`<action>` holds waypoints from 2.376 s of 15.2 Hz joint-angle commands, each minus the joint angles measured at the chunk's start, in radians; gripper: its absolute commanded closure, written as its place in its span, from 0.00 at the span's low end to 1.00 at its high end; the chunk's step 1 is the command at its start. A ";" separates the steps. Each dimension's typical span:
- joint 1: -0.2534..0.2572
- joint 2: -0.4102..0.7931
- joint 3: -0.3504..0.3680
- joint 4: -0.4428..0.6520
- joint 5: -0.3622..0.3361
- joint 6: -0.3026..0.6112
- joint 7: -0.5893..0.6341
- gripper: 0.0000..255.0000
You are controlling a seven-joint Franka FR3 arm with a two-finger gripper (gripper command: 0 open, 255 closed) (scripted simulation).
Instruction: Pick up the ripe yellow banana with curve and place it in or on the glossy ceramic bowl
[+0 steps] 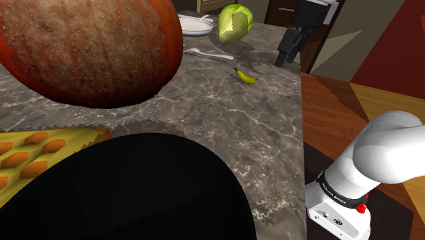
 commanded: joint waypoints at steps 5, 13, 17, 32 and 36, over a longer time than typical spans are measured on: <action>0.030 0.056 0.083 0.032 0.053 0.054 0.088 0.00; 0.062 0.172 0.207 0.088 0.110 0.161 0.217 0.00; 0.065 0.179 0.217 0.041 0.116 0.216 0.215 0.00; 0.066 0.183 0.221 0.023 0.119 0.238 0.215 1.00; 0.066 0.183 0.221 0.024 0.119 0.238 0.215 1.00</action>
